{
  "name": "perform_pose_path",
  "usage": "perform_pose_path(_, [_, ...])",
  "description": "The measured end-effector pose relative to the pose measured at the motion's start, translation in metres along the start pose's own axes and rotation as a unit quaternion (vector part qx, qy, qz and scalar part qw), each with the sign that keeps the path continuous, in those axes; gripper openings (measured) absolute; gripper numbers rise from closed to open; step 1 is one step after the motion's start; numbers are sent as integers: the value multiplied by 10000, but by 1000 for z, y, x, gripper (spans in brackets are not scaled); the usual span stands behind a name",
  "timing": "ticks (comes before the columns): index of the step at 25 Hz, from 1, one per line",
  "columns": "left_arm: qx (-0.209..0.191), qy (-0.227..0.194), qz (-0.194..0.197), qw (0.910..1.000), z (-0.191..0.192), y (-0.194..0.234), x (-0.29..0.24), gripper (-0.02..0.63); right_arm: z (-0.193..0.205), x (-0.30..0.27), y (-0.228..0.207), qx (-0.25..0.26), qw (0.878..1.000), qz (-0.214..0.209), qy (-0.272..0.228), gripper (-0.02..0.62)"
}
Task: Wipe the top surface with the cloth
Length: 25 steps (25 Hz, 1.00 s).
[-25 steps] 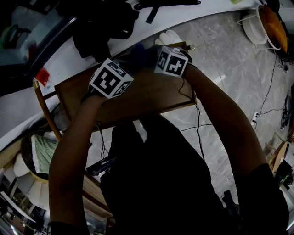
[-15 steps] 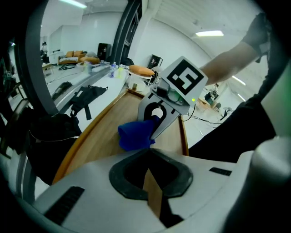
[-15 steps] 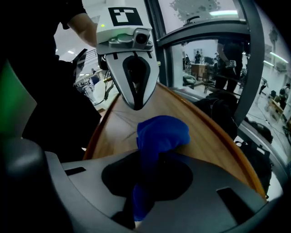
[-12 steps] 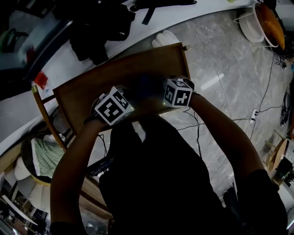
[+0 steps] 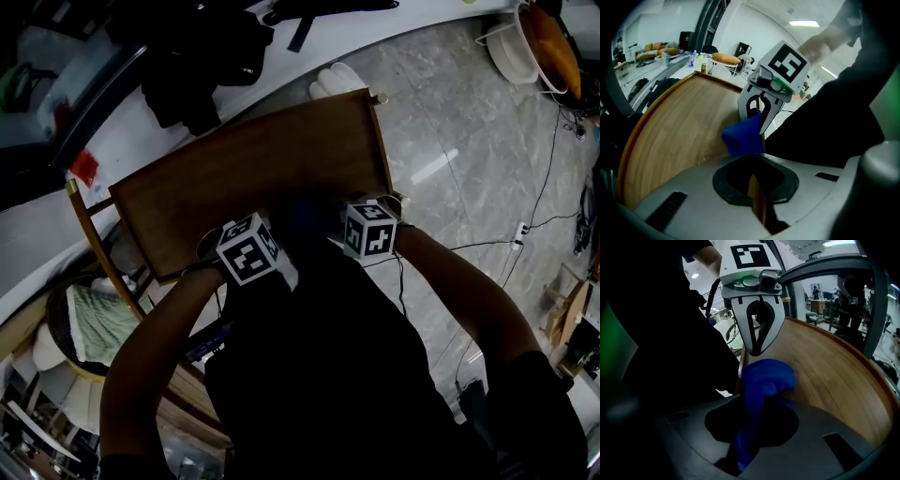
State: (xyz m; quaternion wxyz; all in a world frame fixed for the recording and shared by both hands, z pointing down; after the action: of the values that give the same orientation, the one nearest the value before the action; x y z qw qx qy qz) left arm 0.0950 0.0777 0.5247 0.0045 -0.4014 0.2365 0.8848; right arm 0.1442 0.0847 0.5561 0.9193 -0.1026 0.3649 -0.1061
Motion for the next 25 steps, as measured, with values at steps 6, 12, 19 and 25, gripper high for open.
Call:
perform_pose_path(6, [-264, -99, 39, 9996, -21, 2, -1, 9, -17, 14, -19, -37, 9993, 73, -372, 63])
perform_pose_path(12, [-405, -650, -608, 9952, -87, 70, 38, 9, -50, 76, -111, 633, 9920, 1022, -386, 63])
perform_pose_path(19, [-379, -943, -1302, 9863, -122, 145, 56, 9, -36, 104, -202, 622, 9830, 1724, -108, 63])
perform_pose_path(25, [-269, -803, -1281, 9881, -112, 154, 39, 9, -23, 94, -223, 688, 9821, 1746, 139, 63])
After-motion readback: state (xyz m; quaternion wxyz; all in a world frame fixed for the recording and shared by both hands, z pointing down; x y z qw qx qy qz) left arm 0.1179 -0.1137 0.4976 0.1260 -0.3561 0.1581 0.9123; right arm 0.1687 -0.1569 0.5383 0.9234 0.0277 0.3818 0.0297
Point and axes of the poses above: the fingertips, and each gripper's own axes: x backward along the fingers, y to its left, z out of its underside, the point moved 1 cm from there along x, backward along the fingers, and after that the axes turned 12 degrees about -y, right-handed, at the moved point
